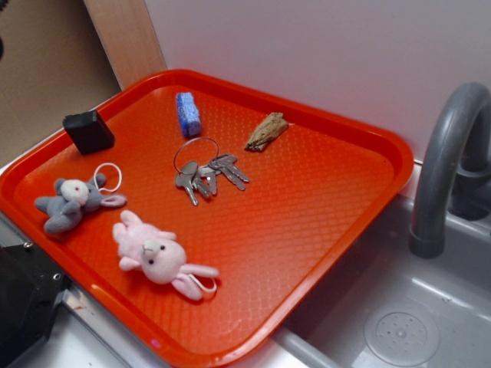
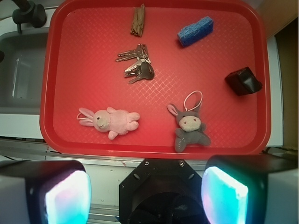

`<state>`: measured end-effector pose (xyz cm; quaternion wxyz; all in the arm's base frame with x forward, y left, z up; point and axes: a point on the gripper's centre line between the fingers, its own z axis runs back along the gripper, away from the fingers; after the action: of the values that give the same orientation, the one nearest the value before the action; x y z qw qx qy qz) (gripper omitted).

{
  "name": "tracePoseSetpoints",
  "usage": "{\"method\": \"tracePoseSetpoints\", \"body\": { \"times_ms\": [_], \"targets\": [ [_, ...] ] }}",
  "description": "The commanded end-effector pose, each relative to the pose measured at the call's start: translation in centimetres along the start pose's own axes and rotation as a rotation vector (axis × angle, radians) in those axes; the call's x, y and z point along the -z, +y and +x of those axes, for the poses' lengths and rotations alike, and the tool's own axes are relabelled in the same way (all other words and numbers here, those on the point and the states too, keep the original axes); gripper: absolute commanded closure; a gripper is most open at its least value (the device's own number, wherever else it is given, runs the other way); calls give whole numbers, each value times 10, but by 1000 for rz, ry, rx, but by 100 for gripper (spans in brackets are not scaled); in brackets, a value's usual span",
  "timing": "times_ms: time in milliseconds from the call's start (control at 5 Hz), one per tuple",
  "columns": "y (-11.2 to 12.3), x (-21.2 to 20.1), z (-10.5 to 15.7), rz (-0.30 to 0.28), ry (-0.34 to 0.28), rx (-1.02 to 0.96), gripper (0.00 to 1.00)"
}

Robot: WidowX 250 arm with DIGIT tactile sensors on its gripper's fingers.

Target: Grab the black box.

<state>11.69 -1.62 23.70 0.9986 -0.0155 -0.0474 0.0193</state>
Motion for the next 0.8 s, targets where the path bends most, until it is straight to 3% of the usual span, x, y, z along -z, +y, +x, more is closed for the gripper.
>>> {"method": "tracePoseSetpoints", "body": {
  "times_ms": [0, 200, 600],
  "targets": [
    [0, 0, 0, 0, 0, 0, 0],
    [9, 6, 18, -6, -37, 50, 0],
    [36, 7, 52, 75, -153, 163, 0]
  ]
}}
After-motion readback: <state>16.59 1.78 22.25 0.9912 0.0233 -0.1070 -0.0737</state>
